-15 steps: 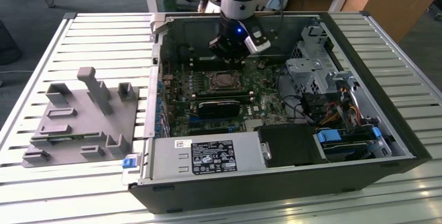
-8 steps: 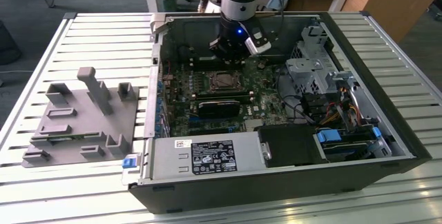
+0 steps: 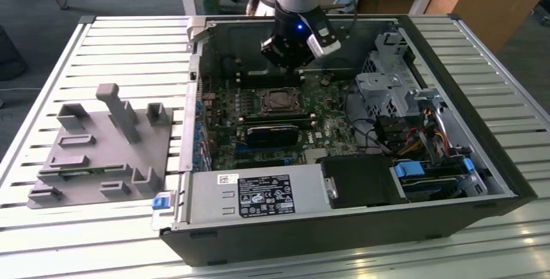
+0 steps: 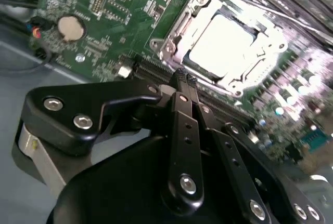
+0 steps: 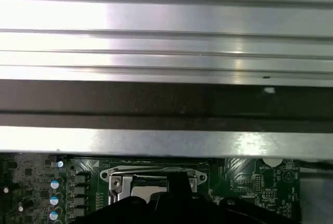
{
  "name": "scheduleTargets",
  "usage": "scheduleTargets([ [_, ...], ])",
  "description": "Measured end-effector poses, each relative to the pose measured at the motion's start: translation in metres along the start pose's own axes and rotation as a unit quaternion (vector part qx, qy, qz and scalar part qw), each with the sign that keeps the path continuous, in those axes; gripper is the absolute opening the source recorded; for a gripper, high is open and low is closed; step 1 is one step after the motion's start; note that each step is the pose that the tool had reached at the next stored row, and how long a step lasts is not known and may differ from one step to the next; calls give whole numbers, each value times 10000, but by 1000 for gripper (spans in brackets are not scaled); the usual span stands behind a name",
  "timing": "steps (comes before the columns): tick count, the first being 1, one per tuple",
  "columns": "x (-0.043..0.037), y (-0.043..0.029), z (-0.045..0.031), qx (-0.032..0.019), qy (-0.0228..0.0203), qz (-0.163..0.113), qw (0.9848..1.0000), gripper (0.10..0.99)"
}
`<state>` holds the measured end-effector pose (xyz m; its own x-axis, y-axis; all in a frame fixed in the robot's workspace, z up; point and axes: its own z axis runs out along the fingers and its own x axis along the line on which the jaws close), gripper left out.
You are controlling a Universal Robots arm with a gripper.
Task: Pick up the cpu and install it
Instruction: 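Install the second cpu locking lever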
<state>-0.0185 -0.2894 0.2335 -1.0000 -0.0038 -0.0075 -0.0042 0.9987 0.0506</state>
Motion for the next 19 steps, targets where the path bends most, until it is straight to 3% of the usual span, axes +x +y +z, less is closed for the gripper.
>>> scheduleTargets([
  [2, -1, 0, -42, 1, 1, -1, 10000, 106],
  [19, 0, -123, -48, 0, 0, 0, 10000, 106],
])
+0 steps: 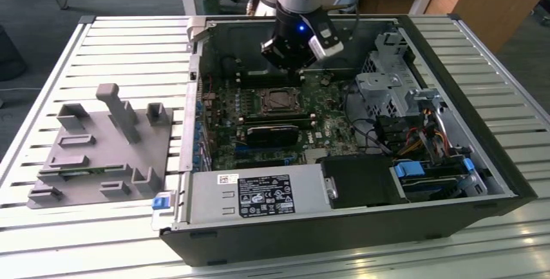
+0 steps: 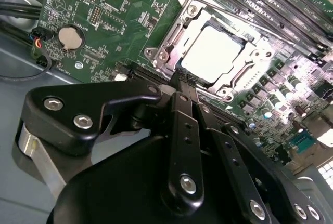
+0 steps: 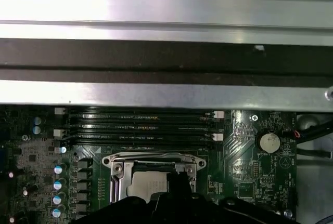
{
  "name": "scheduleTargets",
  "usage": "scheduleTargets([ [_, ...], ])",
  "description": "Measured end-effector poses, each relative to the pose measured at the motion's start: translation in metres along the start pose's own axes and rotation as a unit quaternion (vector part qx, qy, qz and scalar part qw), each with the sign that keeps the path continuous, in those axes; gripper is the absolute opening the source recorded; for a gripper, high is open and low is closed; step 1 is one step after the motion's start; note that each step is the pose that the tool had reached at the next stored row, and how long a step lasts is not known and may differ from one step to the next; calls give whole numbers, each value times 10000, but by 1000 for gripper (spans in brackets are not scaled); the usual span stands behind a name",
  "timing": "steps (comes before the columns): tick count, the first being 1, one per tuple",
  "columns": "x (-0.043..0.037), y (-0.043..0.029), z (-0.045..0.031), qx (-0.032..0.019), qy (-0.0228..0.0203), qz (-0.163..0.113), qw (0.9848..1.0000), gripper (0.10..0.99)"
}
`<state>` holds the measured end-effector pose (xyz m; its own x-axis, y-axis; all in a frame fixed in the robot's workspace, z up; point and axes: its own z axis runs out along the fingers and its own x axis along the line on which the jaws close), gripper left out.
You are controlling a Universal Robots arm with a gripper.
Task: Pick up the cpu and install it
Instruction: 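Install the second cpu locking lever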
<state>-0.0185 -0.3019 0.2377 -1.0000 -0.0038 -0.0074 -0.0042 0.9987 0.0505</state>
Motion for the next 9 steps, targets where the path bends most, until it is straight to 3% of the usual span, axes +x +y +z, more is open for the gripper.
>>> scheduleTargets([
  [9, 0, -78, -4, 0, 0, 0, 10000, 106],
])
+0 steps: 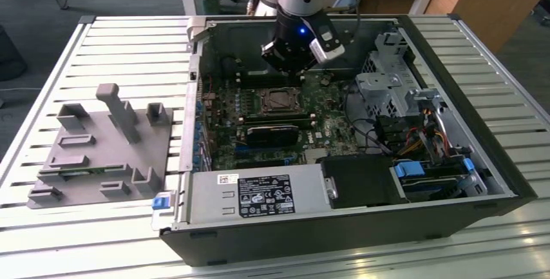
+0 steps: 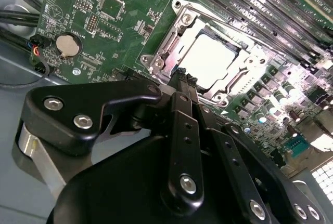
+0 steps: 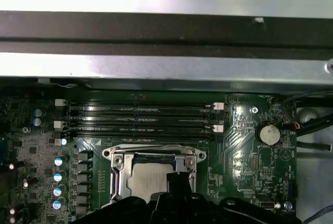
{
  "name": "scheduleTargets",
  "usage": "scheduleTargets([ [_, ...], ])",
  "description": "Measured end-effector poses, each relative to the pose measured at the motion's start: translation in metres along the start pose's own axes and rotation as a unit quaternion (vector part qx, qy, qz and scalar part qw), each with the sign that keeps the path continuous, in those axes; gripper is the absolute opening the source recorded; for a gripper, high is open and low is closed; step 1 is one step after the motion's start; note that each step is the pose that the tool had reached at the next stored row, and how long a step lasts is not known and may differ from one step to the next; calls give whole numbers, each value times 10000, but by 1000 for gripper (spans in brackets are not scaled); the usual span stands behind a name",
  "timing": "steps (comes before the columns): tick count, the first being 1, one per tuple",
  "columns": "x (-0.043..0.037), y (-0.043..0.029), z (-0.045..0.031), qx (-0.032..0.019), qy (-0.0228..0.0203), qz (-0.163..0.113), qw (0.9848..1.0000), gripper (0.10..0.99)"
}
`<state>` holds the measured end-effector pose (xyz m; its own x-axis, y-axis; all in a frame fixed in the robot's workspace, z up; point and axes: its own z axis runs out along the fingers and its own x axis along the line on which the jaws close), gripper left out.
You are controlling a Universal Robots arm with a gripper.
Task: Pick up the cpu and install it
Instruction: 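Install the second cpu locking lever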
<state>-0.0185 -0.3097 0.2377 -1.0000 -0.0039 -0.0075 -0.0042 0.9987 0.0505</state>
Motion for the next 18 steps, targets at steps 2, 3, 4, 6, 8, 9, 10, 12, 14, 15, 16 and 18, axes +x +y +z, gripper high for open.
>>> scheduleTargets([
  [2, 0, -10, 0, 0, 0, 0, 10000, 106],
  [3, 1, -12, -3, 0, 0, 1, 10000, 106],
  [4, 1, -12, -10, 1, 0, 1, 10000, 106],
  [6, 0, -11, -37, 0, 0, 0, 10000, 106],
  [8, 0, -9, -84, 0, 0, 0, 10000, 106],
  [9, -1, -7, -113, 0, 0, 1, 10000, 106],
  [10, -1, -6, -141, 1, 0, 0, 10000, 106],
  [12, -1, -10, -167, 0, 0, 0, 10000, 106],
  [14, -1, -35, -169, 0, 0, 0, 10000, 106],
  [15, -1, -60, -170, 0, 0, 0, 10000, 106],
  [16, -1, -86, -172, 1, 0, 0, 10000, 106],
  [18, 0, -131, -174, 1, 0, 0, 10000, 106],
])
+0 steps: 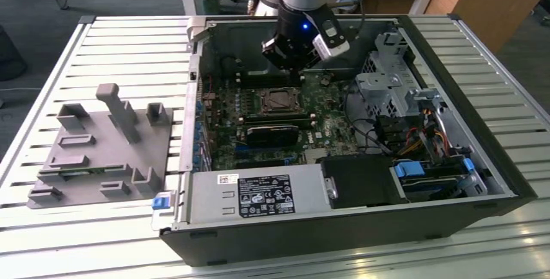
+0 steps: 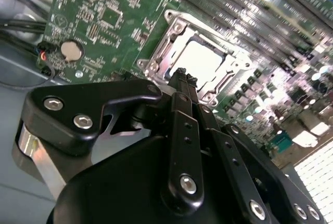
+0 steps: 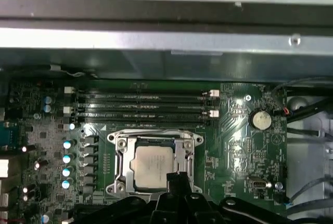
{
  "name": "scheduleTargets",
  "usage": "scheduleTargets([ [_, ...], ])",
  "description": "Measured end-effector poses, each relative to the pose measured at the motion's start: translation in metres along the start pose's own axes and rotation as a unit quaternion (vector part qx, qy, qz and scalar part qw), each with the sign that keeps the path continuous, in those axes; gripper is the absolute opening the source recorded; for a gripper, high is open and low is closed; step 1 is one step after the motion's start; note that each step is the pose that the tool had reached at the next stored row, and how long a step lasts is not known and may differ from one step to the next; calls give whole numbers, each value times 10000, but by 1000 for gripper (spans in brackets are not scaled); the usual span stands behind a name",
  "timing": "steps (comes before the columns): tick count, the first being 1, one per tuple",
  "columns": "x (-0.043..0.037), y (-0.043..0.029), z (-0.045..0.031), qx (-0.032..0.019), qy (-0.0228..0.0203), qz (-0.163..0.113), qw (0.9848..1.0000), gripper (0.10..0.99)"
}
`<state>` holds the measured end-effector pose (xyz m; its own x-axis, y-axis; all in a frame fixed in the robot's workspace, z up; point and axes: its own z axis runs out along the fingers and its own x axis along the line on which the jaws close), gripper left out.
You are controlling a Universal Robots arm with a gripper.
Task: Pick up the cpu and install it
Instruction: 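Install the second cpu locking lever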
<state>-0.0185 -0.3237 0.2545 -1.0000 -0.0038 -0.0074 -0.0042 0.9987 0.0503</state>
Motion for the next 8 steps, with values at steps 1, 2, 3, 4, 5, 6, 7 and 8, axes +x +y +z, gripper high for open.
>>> scheduleTargets([
  [1, 0, -18, -1, 0, 0, 0, 10000, 106],
  [2, 0, -35, -2, 1, 0, 0, 10000, 106],
  [3, 0, -49, -3, 0, 0, 0, 10000, 106],
  [4, 0, -60, -3, 0, 0, 0, 10000, 106],
  [5, 0, -69, -3, 0, 0, 0, 10000, 106],
  [6, 0, -79, -4, 0, 0, 0, 10000, 106],
  [7, 0, -88, -4, 0, 0, 0, 10000, 106],
  [8, 0, -98, -5, 0, 0, 0, 10000, 106],
])
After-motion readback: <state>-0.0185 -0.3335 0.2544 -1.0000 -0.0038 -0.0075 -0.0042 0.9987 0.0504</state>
